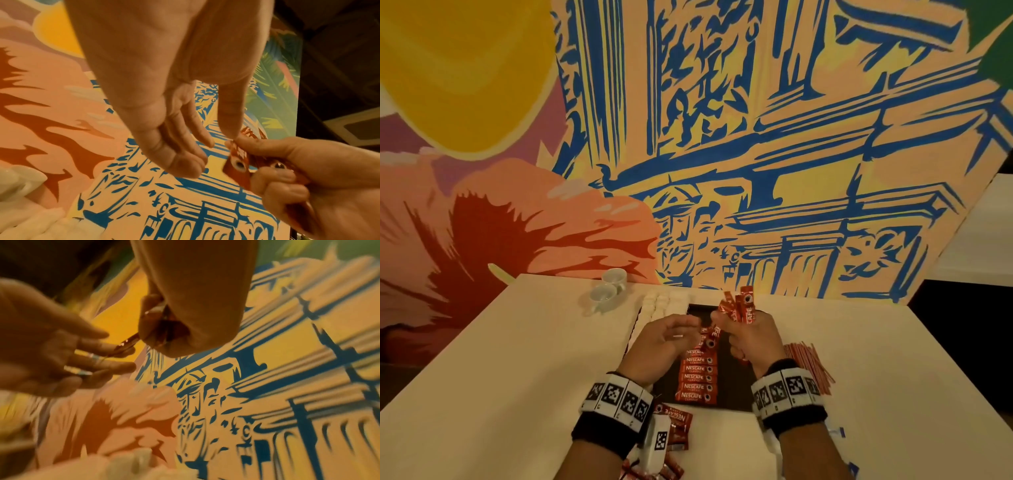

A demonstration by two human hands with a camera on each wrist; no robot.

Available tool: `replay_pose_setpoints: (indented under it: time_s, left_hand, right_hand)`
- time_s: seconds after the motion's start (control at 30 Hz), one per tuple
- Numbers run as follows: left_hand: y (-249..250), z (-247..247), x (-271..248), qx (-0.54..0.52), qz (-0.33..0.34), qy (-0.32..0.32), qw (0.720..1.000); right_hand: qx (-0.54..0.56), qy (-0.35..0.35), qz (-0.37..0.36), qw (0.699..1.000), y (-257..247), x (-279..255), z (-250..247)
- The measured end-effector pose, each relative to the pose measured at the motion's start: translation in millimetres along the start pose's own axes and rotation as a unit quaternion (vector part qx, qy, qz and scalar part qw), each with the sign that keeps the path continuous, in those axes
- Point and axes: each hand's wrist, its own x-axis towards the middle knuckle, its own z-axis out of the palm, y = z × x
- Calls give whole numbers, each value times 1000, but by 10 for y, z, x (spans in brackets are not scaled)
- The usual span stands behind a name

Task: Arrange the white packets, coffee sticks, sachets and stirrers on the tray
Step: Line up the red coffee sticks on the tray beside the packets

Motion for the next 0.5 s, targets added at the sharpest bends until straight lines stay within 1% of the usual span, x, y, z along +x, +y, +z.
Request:
replay_pose_setpoints:
  time_s: [0.1, 0.17, 0.23, 0.33, 0.43, 0.5]
  left_hand:
    - [63, 2, -10, 20, 39, -5, 999]
    - [84, 46, -5, 36, 64, -15, 997]
    - [80, 79, 15, 49, 83, -10, 995]
    - [48, 71, 58, 58, 99, 20, 993]
    - [28, 15, 109, -45, 79, 71, 993]
    - [12, -28, 156, -87, 53, 82, 991]
  right_hand:
    - [-150, -48, -25, 987, -15, 18, -6]
    - [-196, -84, -31, 976, -13, 22, 4]
    - [-203, -105, -26, 973, -18, 15, 13]
    - [-187, -116, -19, 975, -12, -3, 1]
    - [-162, -108, 20, 981, 33, -28, -60]
    - [-118, -82, 29, 989, 49, -41, -137]
